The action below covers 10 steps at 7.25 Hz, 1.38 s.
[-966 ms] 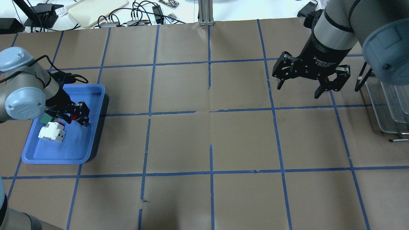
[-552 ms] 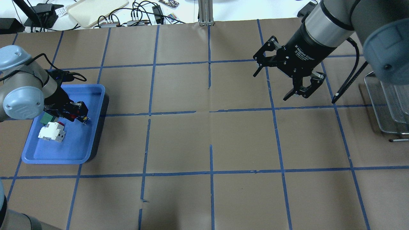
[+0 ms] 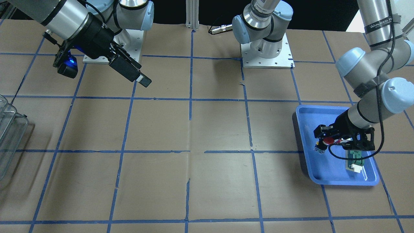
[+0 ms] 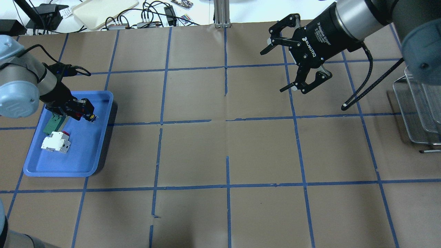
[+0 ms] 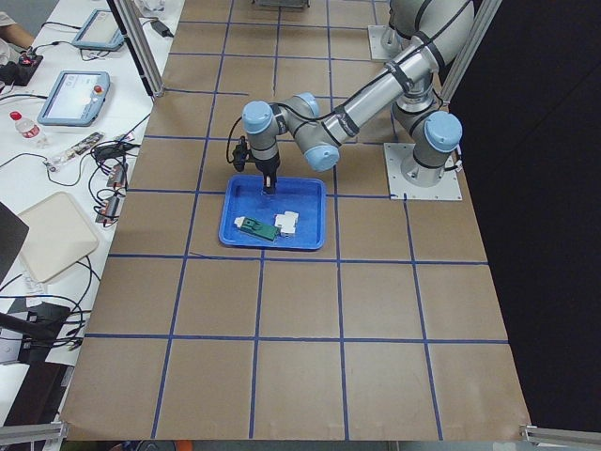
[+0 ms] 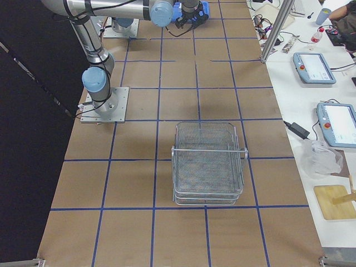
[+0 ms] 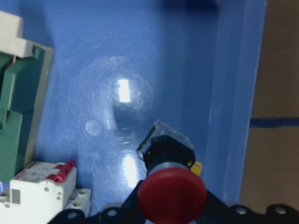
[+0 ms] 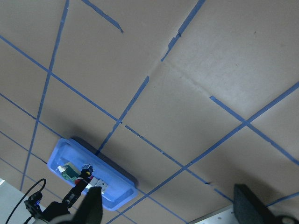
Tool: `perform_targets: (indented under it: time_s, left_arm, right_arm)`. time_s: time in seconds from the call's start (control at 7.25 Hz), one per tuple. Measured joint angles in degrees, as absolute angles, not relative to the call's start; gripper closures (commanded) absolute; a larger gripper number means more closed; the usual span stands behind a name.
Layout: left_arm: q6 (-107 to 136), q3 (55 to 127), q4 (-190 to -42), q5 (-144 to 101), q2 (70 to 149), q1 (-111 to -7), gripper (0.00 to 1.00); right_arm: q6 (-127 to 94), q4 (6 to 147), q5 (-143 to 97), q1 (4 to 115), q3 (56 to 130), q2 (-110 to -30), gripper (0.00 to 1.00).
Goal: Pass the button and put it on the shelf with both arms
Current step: 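Lift the button toward the table center with the left gripper while the right gripper approaches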
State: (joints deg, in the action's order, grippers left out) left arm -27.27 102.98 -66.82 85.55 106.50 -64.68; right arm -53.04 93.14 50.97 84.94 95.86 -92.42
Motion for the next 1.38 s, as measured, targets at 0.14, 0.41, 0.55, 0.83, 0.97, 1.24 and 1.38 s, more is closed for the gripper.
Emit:
perform_targets:
  time_s: [0.14,0.41,0.55,0.83,0.97,1.24,1.38]
  left_arm:
    - [-27.6,100.1,-73.6,79.6,105.4,-64.9,1.00]
    - [-27.7,97.4,-86.6,62.7,102.3,-66.1,1.00]
    - [-27.5,97.2,-90.5,52.8,101.1,-68.2,1.00]
    - [-25.0,98.0,-93.9,33.9,99.3,-74.3,1.00]
    - [-20.5,98.8,-94.7,26.8,98.1,-77.0,1.00]
    - [-5.5,101.2,-95.0,19.3,94.8,-81.0,1.00]
    - [1.1,102.5,-95.0,15.9,93.3,-82.5,1.00]
  right_arm:
    - [-53.3,92.9,49.3,83.8,96.0,-92.1,0.00]
    - [-54.3,92.7,45.0,82.4,97.7,-91.3,0.00]
    - [-56.0,92.6,41.9,81.5,98.4,-91.2,0.00]
    - [-58.3,90.7,34.2,80.0,98.9,-91.2,0.00]
    - [-58.6,89.0,32.4,79.1,98.9,-91.2,0.00]
    - [-58.8,85.5,29.2,77.2,98.9,-91.3,0.00]
    - [-58.9,83.2,27.2,76.5,98.9,-91.5,0.00]
